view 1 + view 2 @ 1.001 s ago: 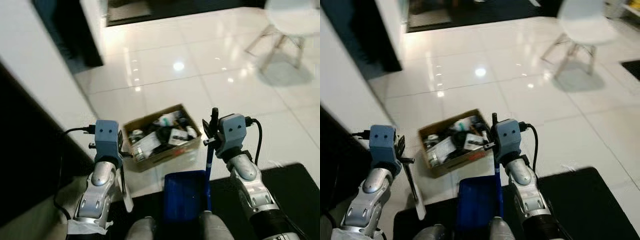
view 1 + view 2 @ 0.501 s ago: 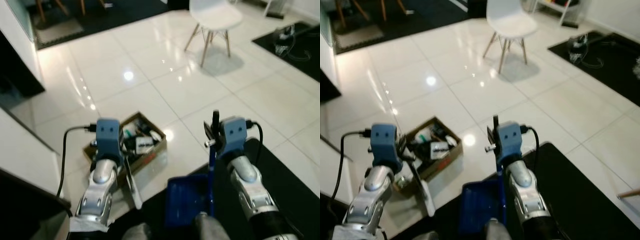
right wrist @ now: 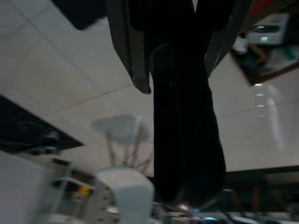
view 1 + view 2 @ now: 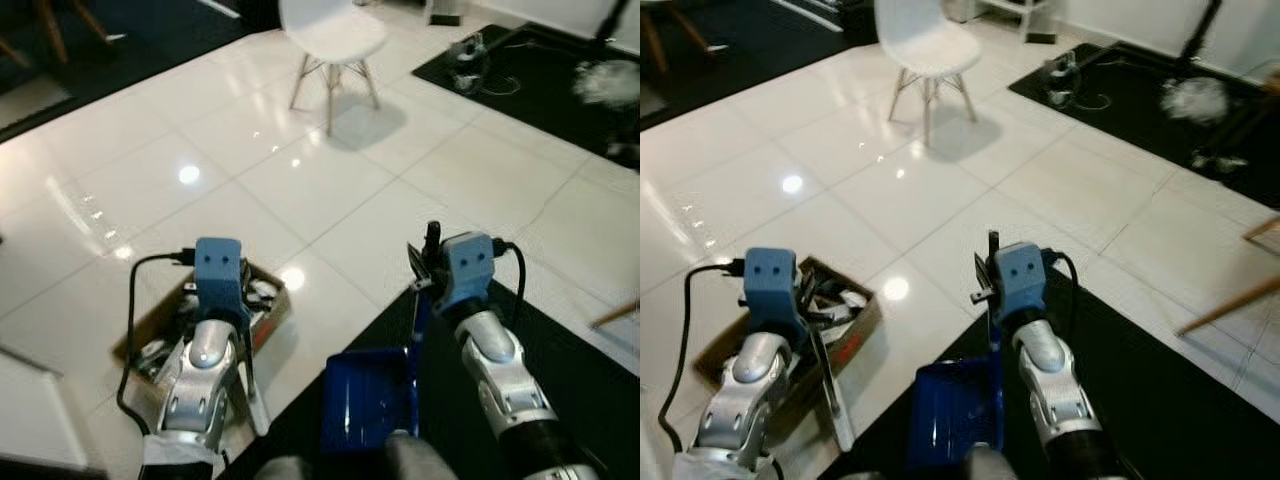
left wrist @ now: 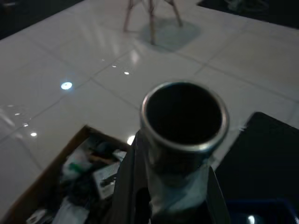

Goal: Sweep floor

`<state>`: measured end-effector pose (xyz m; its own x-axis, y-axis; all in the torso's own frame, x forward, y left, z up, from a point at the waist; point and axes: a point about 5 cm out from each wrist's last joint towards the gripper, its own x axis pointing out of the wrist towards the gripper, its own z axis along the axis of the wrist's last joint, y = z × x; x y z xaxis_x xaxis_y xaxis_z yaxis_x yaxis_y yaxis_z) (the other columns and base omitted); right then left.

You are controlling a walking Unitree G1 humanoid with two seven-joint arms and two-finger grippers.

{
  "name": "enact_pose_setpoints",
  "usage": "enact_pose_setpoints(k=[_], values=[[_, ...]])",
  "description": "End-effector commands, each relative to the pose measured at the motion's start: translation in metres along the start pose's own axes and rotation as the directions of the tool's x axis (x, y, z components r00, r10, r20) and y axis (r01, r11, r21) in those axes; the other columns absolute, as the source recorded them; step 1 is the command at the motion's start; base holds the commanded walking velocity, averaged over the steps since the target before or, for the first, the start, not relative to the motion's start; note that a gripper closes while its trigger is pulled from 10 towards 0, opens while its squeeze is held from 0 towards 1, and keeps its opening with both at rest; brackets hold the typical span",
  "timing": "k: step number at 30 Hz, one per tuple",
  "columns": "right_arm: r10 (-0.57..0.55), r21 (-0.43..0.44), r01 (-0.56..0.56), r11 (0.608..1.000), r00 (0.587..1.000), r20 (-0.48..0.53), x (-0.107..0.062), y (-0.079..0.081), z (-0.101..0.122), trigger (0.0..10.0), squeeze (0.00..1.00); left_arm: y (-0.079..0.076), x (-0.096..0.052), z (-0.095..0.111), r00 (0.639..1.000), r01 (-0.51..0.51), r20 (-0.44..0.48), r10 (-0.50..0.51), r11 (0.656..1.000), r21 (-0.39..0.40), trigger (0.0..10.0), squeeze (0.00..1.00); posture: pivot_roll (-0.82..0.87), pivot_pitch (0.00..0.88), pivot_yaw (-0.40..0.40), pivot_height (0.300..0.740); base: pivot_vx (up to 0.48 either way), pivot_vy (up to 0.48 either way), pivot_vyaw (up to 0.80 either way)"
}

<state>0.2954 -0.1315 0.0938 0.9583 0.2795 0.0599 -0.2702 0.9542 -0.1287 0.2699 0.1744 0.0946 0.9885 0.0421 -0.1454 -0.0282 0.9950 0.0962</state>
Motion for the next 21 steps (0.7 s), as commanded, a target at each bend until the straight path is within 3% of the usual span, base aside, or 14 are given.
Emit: enact_pose_setpoints(k=[1, 21], values=[[0.002, 0.002, -0.002, 1.0, 1.0, 0.02, 0.0001, 0.0015, 0.003, 10.0, 0.0, 0.0011, 0.0, 0.0038, 1.0, -0.005, 0.025, 0.004, 1.0, 0.014, 10.0, 0.0, 0.05, 0.067, 0.03, 0.74, 0.0, 0.0, -0.8], [0.013, -0.011, -0.013, 1.0, 1.0, 0.018, 0.0011, -0.0015, 0.0029, 10.0, 0.0, -0.0033, 0.0008, 0.0021, 1.0, -0.004, 0.023, 0.004, 1.0, 0.003, 10.0, 0.0, 0.04, 0.068, 0.015, 0.74, 0.0, 0.0, -0.8]])
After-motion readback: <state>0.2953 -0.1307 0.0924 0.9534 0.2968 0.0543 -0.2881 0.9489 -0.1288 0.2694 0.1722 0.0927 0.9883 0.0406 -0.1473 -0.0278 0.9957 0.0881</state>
